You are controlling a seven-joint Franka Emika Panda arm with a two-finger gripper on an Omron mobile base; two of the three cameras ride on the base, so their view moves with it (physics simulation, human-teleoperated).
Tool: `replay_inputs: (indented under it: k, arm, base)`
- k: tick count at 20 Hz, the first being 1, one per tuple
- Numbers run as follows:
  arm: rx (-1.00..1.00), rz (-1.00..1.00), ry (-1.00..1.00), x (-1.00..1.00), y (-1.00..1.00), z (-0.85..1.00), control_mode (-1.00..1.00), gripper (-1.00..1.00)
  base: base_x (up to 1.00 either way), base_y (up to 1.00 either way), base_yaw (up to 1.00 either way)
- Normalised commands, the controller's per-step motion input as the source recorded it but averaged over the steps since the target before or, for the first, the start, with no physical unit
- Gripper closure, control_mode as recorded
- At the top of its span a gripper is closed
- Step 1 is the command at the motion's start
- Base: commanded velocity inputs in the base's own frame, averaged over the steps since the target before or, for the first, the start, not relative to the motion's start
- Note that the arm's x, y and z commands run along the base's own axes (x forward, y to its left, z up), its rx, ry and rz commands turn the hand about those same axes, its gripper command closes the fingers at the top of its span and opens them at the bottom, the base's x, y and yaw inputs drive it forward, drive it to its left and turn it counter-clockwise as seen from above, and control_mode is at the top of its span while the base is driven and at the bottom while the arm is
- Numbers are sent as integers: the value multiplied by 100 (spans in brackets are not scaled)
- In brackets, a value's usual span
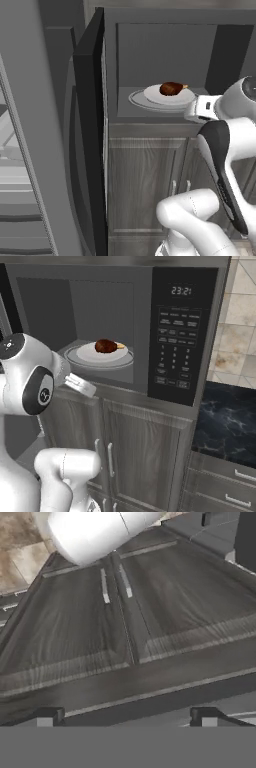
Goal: Transport the steak from the fridge to the microwave and turn on the microwave.
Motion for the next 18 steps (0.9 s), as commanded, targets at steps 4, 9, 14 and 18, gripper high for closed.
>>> replay_inputs:
  k: [4,9,14,18]
  arm:
    - [-33,12,25,-60,0,-52,-100,-100]
    - [-27,17,3,-64,0,-60,-100,-100]
    - [-17,23,-4,-60,-3,-44,-100,-100]
    - [-17,24,-8,-33,0,-24,-100,-100]
  base:
    - [0,0,0]
    - [0,0,0]
    - [0,0,0]
    - [0,0,0]
